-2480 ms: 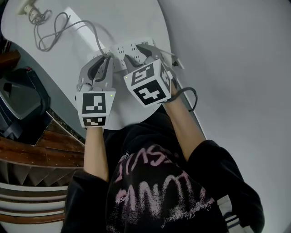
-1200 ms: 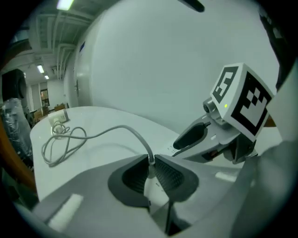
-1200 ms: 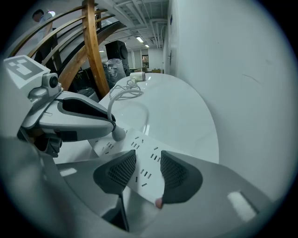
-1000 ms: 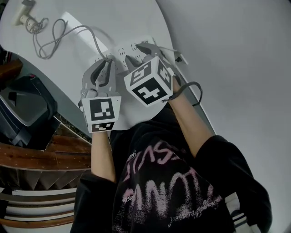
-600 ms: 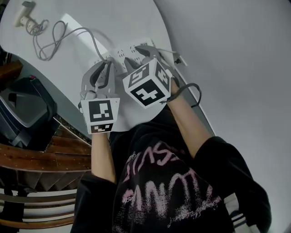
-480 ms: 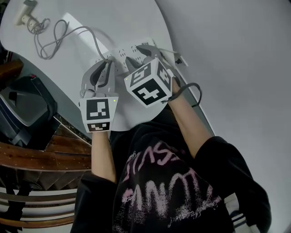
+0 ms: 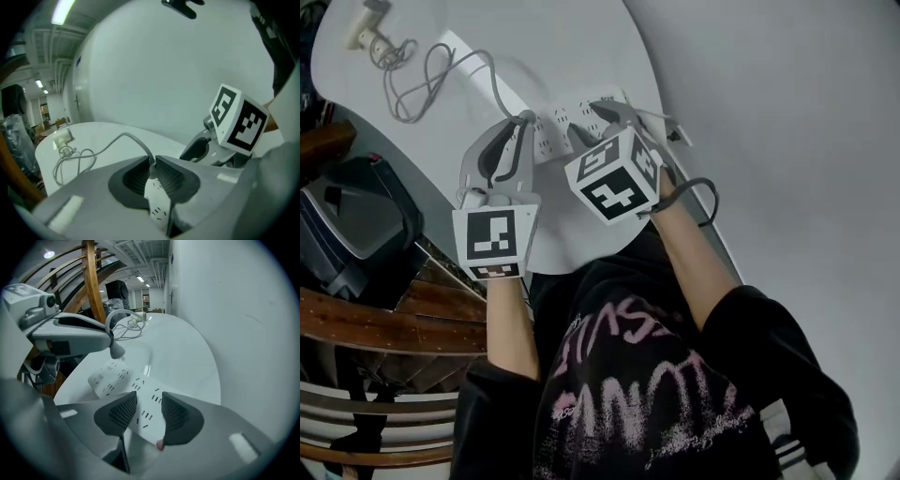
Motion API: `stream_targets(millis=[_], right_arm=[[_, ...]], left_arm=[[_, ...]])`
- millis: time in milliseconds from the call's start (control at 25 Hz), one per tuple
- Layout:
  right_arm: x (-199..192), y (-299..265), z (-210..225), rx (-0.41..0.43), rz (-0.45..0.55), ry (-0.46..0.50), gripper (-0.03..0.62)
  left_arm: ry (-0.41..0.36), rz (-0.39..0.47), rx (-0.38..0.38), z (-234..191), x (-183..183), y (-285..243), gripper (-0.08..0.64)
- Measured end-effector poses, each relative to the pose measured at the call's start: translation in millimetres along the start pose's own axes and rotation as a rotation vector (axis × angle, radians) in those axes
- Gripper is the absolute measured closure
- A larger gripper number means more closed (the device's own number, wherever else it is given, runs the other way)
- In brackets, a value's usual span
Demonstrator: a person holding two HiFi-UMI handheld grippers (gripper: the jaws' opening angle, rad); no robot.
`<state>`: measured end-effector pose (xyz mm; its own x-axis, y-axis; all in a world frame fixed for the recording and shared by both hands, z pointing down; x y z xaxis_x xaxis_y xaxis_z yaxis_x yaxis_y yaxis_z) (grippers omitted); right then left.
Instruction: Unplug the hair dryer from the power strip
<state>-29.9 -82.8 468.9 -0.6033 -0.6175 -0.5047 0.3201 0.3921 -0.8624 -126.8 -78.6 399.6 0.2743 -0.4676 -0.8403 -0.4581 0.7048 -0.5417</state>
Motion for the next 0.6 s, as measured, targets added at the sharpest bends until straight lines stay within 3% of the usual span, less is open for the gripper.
stream_targets(millis=[200,400,600], right_arm=[[3.8,-0.1,2.1,-0.004,0.006,0.001,0.417],[2.1,-1.5,0.8,-0.003,-0.006,0.002,0.417],[1.6,-0.8,2.7,-0.003,0.024,-0.006,0.417]], left_arm=[[0.013,0.004,0.028,-7.4,-1.4,9.9,0.506],[0.107,0.039,0.063,-24.8,-2.3,25.7,0.505],[0.157,-0.002,0.071,-32.2,-22.1,32.4,0.503]])
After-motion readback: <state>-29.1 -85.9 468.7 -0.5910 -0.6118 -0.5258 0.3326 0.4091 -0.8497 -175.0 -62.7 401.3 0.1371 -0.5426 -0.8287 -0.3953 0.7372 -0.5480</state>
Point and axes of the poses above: the fingertips, and each gripper's own axes: y backward along the fingers, z to its right, x out of its top, the point moved 3 cm from there along y, backward along the fingers, and after that the axes turned 5 degrees about -x, right-handed, at the moved point
